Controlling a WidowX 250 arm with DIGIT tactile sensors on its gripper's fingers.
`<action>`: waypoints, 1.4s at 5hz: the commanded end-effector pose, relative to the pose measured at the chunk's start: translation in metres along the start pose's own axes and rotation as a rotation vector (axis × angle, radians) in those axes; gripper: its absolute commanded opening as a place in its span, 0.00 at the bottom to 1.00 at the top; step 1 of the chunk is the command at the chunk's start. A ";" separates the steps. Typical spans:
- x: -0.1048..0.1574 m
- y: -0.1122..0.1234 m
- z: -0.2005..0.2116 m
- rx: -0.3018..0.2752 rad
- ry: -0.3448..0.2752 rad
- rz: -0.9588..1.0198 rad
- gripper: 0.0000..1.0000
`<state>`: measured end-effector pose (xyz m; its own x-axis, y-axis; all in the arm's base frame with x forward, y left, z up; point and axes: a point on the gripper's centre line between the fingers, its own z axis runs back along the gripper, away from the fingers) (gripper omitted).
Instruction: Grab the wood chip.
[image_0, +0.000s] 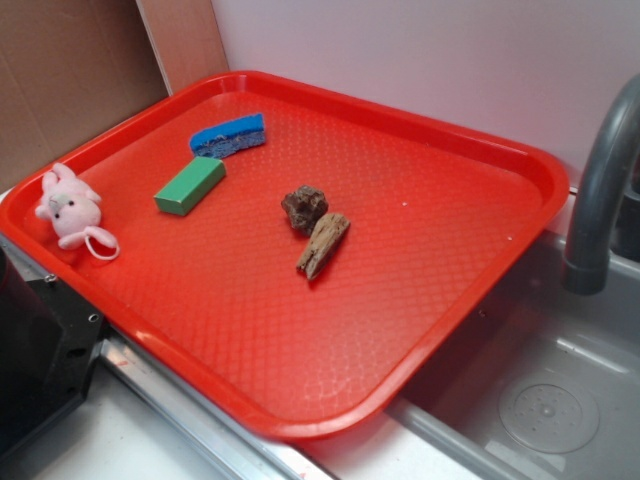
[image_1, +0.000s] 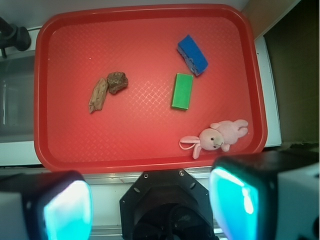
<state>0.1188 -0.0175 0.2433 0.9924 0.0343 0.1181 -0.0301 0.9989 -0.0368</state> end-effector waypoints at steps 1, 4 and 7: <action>0.000 0.000 0.000 0.000 0.000 0.000 1.00; 0.041 -0.034 -0.112 -0.074 -0.074 0.360 1.00; 0.101 -0.067 -0.209 0.041 0.026 0.324 1.00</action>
<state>0.2359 -0.0901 0.0405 0.9367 0.3476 0.0424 -0.3481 0.9374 0.0048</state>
